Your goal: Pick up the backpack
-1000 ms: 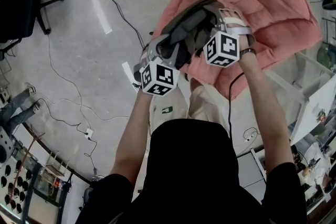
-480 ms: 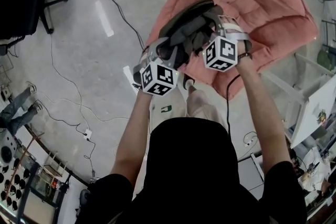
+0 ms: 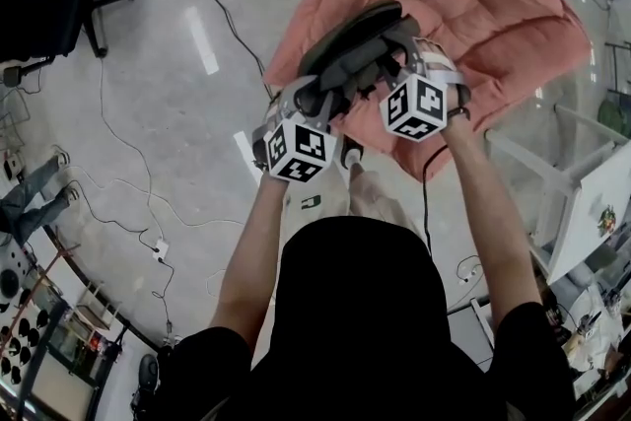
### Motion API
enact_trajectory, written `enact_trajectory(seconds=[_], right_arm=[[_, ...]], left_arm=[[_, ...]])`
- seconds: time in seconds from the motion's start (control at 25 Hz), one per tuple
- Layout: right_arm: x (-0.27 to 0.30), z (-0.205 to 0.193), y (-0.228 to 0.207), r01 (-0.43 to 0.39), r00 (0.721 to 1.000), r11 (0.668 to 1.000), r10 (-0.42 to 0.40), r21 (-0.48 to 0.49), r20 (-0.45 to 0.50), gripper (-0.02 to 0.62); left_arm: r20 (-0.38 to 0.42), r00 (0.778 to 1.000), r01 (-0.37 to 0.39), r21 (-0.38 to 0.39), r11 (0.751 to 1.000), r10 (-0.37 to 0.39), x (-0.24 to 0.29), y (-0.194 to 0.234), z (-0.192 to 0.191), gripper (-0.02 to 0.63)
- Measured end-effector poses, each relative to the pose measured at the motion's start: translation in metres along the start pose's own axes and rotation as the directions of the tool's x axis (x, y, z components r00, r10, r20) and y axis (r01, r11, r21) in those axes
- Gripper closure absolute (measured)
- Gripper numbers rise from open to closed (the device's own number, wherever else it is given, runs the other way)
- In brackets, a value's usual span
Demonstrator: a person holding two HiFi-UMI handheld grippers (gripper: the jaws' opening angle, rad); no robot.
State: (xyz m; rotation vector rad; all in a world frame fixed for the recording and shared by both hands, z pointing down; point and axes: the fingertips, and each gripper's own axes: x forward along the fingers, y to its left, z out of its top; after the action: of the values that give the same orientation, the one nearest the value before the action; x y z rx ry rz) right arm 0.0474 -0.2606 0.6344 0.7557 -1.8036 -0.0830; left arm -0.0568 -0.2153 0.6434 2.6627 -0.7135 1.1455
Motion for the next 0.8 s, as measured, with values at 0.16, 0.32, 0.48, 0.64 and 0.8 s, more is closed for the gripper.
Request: enact_trajectory(seconds=[0.16,0.32,0.48,0.64,0.8], right_arm=[[-0.022,-0.011,0.015,0.001,1.000,1.000,-0.002,0.020,0.024,0.459],[-0.044,-0.021,0.026,0.010,0.999,0.999,-0.012,0.050,0.047,0.463],[-0.062,-0.031,0.035,0.017,0.998,0.996,-0.022,0.084,0.063,0.468],[-0.079,-0.033,0.036,0.021,0.996,0.994,-0.030,0.107,0.085,0.472],[-0.099,-0.034,0.038,0.023,0.993,0.989,-0.040,0.148,0.112,0.474]], left_arm=[[0.004,1.000,-0.006,-0.008,1.000,0.006,-0.010,-0.024,0.000,0.520],[0.016,1.000,-0.016,-0.020,1.000,0.016,-0.018,-0.046,0.002,0.523],[0.031,0.999,-0.040,-0.030,0.999,0.041,-0.026,-0.062,0.007,0.529],[0.048,0.996,-0.068,-0.031,0.997,0.070,-0.037,-0.067,0.018,0.534],[0.066,0.993,-0.100,-0.017,0.995,0.101,-0.052,-0.073,0.030,0.538]])
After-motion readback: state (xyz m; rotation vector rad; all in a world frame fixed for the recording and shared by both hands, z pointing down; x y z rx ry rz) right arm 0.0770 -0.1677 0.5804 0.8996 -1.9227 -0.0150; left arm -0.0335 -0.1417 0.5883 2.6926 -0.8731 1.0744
